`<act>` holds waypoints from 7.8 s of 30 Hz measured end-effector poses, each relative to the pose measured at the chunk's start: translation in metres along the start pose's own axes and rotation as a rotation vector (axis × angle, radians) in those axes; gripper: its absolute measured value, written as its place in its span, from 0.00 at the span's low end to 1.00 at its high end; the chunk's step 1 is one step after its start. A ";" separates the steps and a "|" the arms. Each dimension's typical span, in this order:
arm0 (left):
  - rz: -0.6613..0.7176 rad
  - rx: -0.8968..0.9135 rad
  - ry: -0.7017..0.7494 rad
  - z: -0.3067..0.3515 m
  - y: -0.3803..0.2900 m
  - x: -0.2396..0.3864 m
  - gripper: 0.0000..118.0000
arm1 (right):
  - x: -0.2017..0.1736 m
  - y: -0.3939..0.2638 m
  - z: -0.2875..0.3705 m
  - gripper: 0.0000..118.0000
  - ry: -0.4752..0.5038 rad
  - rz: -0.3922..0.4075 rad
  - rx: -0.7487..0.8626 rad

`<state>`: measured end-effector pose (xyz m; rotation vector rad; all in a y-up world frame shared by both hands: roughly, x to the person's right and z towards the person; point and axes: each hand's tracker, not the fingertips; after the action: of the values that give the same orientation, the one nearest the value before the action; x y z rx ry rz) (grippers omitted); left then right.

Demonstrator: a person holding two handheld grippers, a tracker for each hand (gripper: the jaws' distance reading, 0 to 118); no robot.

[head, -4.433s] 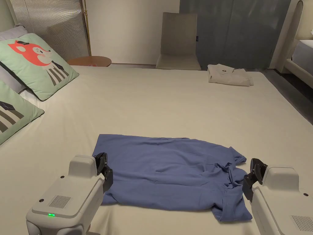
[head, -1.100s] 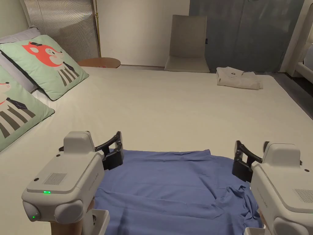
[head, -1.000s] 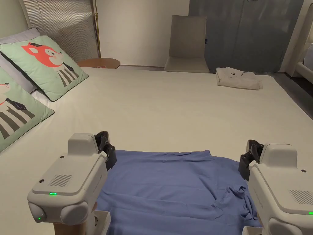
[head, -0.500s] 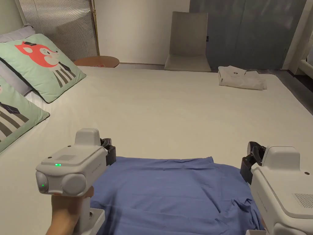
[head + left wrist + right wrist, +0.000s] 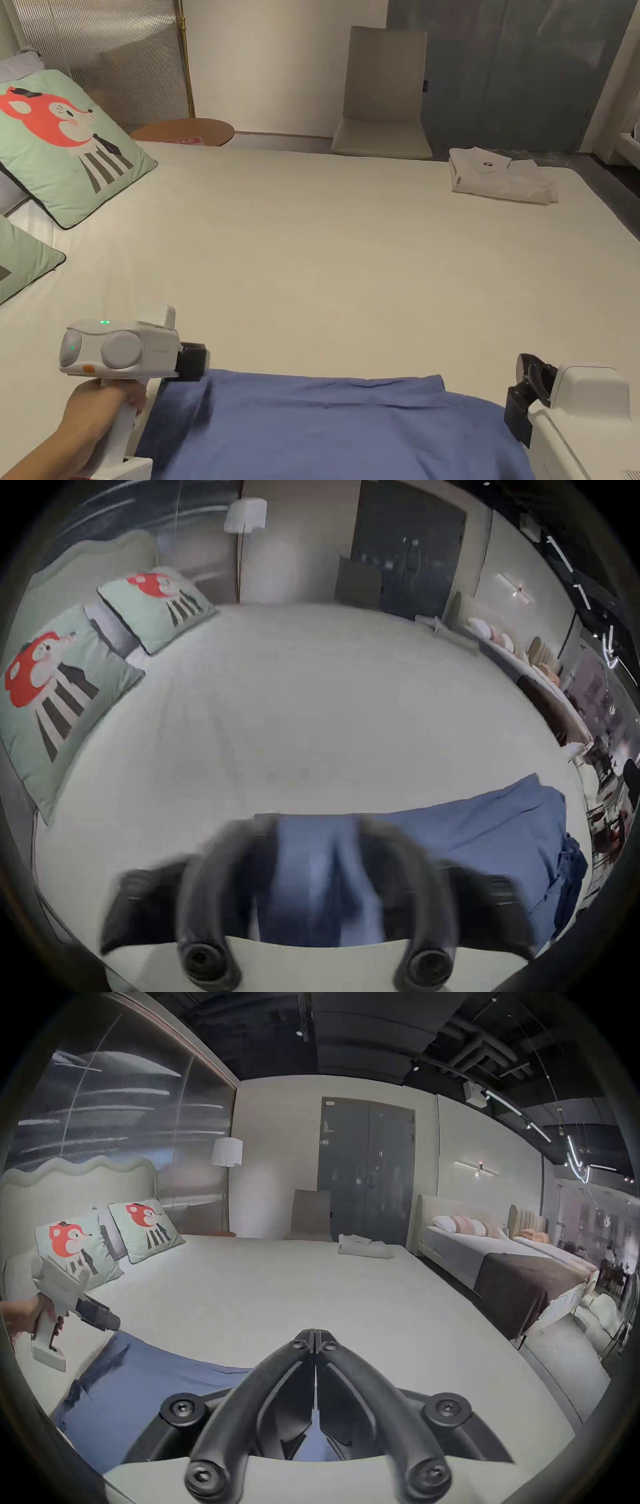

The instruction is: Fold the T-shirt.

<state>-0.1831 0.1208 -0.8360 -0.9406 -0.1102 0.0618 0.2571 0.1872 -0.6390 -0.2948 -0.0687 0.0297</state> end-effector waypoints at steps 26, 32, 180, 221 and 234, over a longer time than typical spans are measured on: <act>-0.098 0.194 -0.021 0.048 -0.020 0.021 0.02 | 0.071 -0.026 -0.140 0.90 0.036 -0.092 -0.522; -0.091 0.209 -0.045 0.059 -0.017 0.021 0.02 | 0.069 -0.048 -0.166 0.82 0.035 -0.076 -0.685; 0.094 -0.015 -0.339 0.172 -0.179 0.008 0.04 | -0.030 -0.011 0.133 0.00 0.022 0.001 0.099; -0.309 0.261 -0.003 0.123 -0.266 0.117 0.00 | 0.001 -0.020 0.150 0.00 -0.027 -0.027 0.081; -0.301 0.202 -0.185 0.117 -0.274 0.199 0.00 | 0.021 -0.021 0.160 0.00 -0.067 -0.036 0.068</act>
<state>0.0019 0.0735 -0.5326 -0.7075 -0.4085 -0.1175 0.2669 0.2140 -0.4791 -0.2247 -0.1389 0.0061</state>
